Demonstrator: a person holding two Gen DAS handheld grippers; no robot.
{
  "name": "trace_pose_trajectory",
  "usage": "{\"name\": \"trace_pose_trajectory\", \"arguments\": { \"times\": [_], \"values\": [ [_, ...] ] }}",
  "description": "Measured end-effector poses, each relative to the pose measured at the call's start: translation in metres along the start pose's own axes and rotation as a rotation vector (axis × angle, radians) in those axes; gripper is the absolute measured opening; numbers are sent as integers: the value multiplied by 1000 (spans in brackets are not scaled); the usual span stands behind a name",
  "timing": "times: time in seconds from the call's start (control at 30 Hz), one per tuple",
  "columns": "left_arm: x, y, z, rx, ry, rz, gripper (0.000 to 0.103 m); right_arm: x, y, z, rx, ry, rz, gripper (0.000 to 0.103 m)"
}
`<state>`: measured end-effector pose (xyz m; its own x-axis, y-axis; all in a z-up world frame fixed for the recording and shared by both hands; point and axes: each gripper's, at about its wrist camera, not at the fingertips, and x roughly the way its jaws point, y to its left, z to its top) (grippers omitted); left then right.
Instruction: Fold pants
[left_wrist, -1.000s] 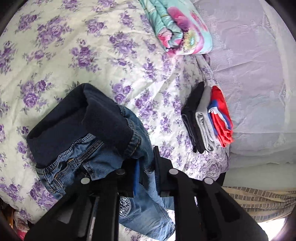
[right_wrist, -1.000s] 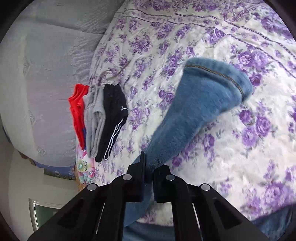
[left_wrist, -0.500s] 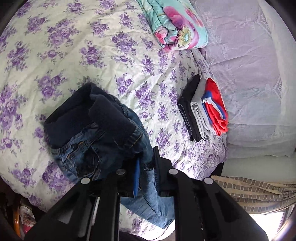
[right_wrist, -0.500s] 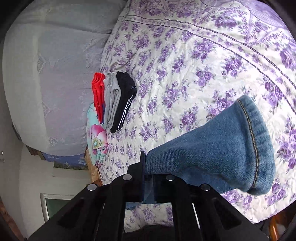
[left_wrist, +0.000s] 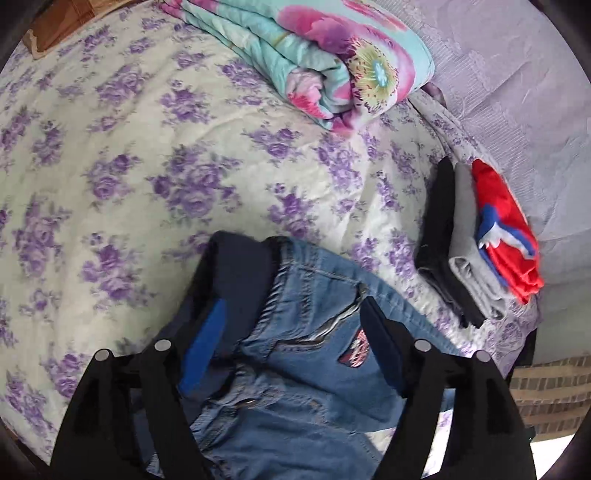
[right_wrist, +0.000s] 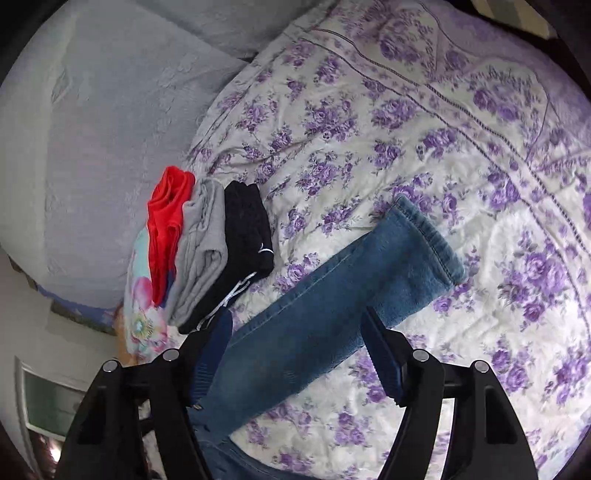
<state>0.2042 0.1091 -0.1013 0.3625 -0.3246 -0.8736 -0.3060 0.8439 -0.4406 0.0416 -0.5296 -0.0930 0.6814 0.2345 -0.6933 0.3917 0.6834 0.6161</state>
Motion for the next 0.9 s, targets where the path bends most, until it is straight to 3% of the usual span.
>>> {"name": "trace_pose_trajectory", "arguments": {
  "times": [0.1,0.2,0.3,0.5,0.53,0.57,0.6,0.67,0.73,0.83,0.9],
  "values": [
    [-6,25,-11,2,8,46,73,5,-25,-26,11,38,-50,72],
    [-3,32,-18,11,15,59,73,20,-60,-40,139,61,-48,67],
    [0,16,-26,80,-18,112,73,31,-74,-37,214,16,-3,58],
    [3,-20,-45,201,-92,200,77,62,-101,-17,365,-39,33,56],
    [4,-23,-46,219,-97,224,76,62,-103,-16,380,-53,44,49],
    [3,-24,-47,228,-89,222,70,59,-101,-14,369,-60,58,17],
    [-1,-24,-48,226,-93,203,64,51,-94,-13,334,-77,73,7],
    [-21,-29,-49,220,-147,167,64,23,-71,-13,205,-110,92,5],
    [-27,-39,-48,245,-159,107,64,2,-59,-15,97,-119,56,5],
    [-3,-53,-46,287,-93,77,64,19,-96,-19,165,-40,-38,5],
    [26,-62,-43,345,-57,136,64,41,-118,-28,241,14,-55,5]
  ]
}}
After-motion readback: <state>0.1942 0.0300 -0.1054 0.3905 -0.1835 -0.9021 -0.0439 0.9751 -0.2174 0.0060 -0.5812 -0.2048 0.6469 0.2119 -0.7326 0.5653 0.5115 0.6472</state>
